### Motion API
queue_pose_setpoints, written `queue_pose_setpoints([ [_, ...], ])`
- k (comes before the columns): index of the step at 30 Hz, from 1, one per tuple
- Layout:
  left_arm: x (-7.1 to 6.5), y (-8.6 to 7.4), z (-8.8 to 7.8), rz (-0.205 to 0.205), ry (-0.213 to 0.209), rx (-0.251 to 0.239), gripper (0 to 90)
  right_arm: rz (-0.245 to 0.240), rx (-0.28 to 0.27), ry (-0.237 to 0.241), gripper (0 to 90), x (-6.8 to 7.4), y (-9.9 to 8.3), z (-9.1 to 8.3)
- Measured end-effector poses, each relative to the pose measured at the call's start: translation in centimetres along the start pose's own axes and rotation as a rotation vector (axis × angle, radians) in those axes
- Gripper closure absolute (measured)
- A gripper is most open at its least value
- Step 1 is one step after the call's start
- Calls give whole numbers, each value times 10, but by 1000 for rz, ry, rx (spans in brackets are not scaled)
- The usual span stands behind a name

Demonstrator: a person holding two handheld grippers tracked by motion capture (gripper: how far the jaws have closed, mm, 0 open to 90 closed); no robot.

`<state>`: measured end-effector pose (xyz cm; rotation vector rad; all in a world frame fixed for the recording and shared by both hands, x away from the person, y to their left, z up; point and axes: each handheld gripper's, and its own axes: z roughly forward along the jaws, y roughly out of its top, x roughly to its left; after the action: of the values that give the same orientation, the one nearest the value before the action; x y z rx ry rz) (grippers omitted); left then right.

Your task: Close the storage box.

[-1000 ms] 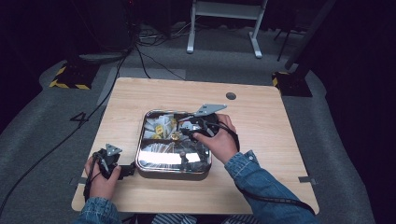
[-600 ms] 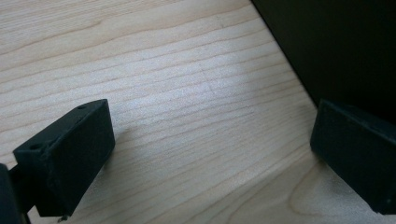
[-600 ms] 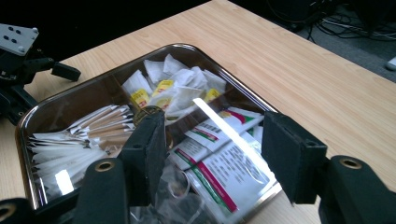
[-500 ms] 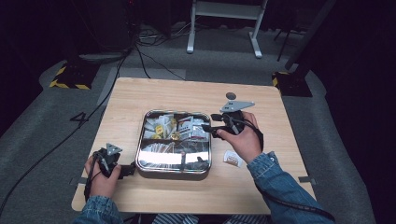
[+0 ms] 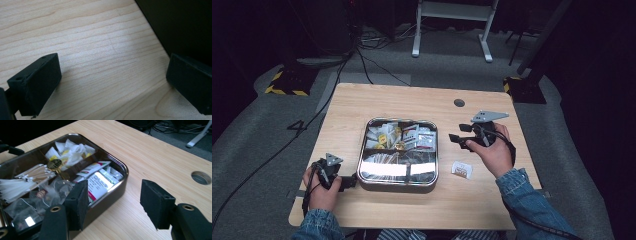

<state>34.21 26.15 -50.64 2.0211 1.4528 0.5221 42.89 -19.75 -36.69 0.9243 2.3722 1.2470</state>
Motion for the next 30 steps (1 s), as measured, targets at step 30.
queue_pose_setpoints([
  [30, 0, 0, 0, -1, 1, 0, 1, 173, 54, -134, 404, -61, -91, -34],
])
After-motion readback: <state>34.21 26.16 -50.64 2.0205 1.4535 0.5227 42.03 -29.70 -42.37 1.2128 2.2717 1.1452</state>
